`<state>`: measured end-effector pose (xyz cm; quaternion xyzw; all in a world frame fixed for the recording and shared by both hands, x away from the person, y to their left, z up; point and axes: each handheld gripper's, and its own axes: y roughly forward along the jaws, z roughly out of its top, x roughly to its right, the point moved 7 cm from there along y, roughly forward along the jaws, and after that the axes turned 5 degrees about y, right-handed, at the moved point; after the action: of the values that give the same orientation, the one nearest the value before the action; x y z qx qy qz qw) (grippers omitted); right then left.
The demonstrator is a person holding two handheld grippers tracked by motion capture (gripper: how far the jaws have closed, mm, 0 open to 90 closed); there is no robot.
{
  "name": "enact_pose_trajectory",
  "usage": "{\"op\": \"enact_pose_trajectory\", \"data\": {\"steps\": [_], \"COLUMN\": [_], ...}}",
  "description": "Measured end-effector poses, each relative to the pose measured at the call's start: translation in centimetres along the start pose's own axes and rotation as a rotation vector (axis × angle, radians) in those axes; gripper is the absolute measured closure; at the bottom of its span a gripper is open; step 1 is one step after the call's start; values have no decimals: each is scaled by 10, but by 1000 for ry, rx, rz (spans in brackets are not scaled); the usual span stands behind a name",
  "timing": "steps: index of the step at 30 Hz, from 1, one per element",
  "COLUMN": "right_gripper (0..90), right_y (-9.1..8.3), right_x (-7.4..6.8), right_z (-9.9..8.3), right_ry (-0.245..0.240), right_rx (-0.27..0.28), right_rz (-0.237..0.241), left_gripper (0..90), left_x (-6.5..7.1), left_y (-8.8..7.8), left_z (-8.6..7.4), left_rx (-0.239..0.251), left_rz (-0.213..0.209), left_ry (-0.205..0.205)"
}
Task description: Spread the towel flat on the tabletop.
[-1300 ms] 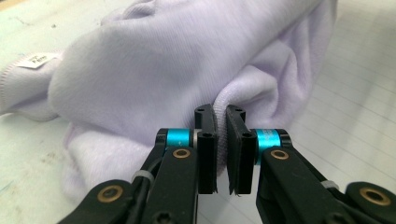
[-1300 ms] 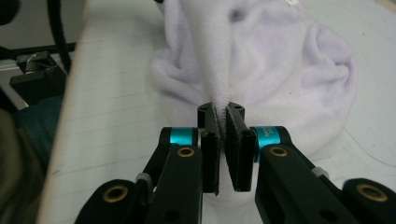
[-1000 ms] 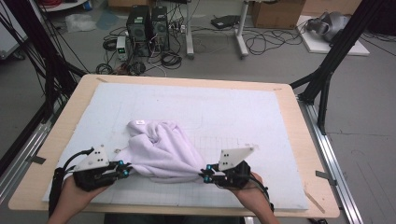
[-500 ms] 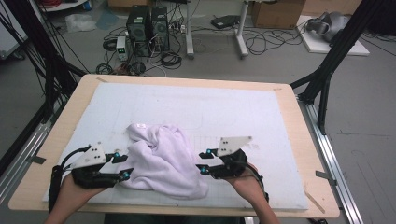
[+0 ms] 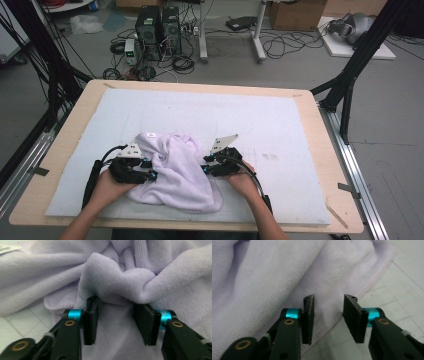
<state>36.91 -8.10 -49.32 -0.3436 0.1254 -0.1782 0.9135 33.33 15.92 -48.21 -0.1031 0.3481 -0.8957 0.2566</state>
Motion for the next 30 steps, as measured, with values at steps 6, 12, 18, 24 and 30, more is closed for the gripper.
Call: {"op": "enact_pose_trajectory", "data": {"steps": [6,12,18,24,30], "right_gripper": [869,870,870,867,793], "right_y": [-3,-39,-90,-110,-120], "right_x": [2,0,-15,-48,-61], "right_z": [-1,0,-22,-56,-46], "right_ry": [-1,-12,-22,-18,-53], "right_rx": [-7,43,54,21,56], "right_rz": [15,-31,-78,-41,-12], "left_gripper": [817,842,846,846,688], "left_x": [1,3,17,36,31], "left_y": [-5,-19,-41,-56,-67], "left_z": [0,4,1,-12,-2], "left_rx": [-9,26,64,55,83], "left_rz": [11,24,22,-6,-5], "left_ry": [27,32,39,60,62]}}
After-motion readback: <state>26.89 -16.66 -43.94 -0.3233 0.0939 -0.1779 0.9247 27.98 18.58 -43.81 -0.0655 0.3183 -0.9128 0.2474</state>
